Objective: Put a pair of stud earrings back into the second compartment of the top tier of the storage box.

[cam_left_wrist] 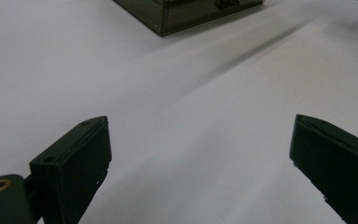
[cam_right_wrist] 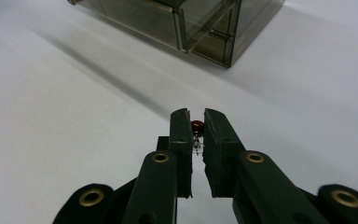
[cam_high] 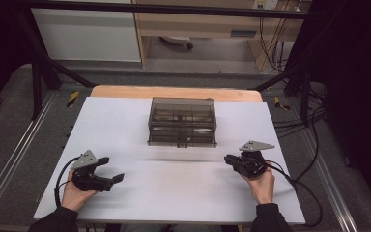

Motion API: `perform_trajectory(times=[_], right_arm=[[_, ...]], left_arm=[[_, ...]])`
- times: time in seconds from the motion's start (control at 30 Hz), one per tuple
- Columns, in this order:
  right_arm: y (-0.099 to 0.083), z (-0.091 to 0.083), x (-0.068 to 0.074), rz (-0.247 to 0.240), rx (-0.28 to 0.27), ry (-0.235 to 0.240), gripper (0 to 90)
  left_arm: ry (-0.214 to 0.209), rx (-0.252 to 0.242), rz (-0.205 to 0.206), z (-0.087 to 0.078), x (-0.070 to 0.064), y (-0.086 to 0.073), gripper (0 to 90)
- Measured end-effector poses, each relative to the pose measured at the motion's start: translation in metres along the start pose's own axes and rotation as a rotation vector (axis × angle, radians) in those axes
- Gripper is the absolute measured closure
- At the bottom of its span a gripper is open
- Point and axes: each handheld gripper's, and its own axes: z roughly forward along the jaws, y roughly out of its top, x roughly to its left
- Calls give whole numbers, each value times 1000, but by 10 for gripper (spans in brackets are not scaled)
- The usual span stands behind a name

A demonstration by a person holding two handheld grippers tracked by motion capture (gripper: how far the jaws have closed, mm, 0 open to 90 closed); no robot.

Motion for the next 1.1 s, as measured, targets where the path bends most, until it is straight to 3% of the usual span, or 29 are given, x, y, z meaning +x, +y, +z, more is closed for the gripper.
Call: perform_trajectory(times=[0.6,1.1], right_arm=[[30,-25,27,-51,-21,57,822],[64,-20,49,-104,-36,92,823]], left_arm=[[1,-3,0,0,0,0,49],[-1,0,0,0,0,0,49]])
